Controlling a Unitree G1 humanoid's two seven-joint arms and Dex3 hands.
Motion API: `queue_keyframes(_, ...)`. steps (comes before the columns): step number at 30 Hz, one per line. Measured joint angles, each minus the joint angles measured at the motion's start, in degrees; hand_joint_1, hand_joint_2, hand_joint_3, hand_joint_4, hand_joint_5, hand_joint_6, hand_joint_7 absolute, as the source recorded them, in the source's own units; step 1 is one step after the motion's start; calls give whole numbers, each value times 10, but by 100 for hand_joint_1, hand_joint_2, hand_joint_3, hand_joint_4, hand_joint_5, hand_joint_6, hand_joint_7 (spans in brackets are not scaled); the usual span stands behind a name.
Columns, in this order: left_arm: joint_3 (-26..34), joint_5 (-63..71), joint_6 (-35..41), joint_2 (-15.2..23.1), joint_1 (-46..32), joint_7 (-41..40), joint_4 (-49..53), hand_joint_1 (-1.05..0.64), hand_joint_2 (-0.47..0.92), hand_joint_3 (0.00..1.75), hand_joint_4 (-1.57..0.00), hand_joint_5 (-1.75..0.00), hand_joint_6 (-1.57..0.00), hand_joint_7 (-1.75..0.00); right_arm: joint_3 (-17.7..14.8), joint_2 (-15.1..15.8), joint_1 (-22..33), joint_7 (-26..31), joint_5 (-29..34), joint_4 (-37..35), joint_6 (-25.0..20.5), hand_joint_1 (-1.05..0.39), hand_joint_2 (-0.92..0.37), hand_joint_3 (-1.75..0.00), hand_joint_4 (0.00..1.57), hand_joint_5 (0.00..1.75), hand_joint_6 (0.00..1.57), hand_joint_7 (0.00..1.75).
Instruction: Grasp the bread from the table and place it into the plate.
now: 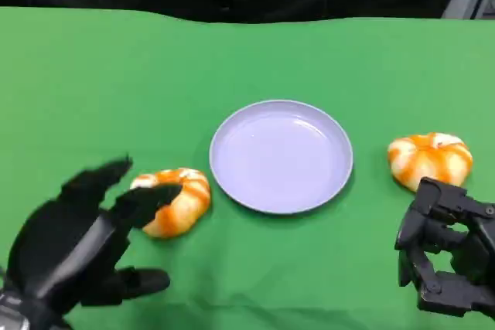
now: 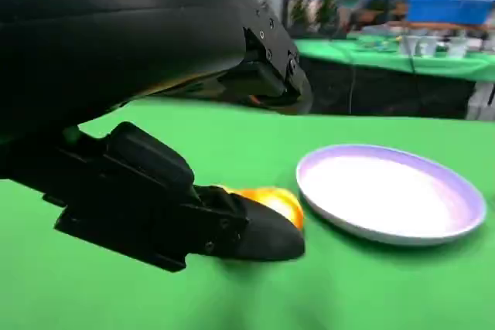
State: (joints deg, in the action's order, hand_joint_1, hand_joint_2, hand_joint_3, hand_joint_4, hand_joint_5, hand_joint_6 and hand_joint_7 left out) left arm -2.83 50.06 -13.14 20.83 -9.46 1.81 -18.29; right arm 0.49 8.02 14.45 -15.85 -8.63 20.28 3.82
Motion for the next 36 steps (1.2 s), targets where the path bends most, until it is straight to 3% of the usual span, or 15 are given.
queue_keyframes(3, -16, 21, 10, 1, 23, -7, 20, -101, 92, 33, -1, 0, -27, 0, -2, -1, 5, 3, 0, 1, -3, 5, -61, -120, 84, 175, 69, 160)
queue_keyframes(7, -85, 89, 72, -4, 151, 8, 197, -103, 92, 37, 0, 0, -24, 0, 4, -5, 3, 6, 2, 10, -4, 4, -60, -120, 84, 175, 69, 160)
queue_keyframes(11, -124, 105, 105, -6, 208, -1, 274, -103, 92, 39, 0, 0, -22, 0, 2, -5, 12, 8, 2, 13, -4, 2, -60, -120, 84, 175, 69, 159)
queue_keyframes(36, -205, 53, 135, -14, 269, -85, 432, -98, 92, 53, 0, 0, -23, -1, 2, -5, 12, 3, -1, 19, -9, -1, -60, -120, 84, 175, 69, 159)
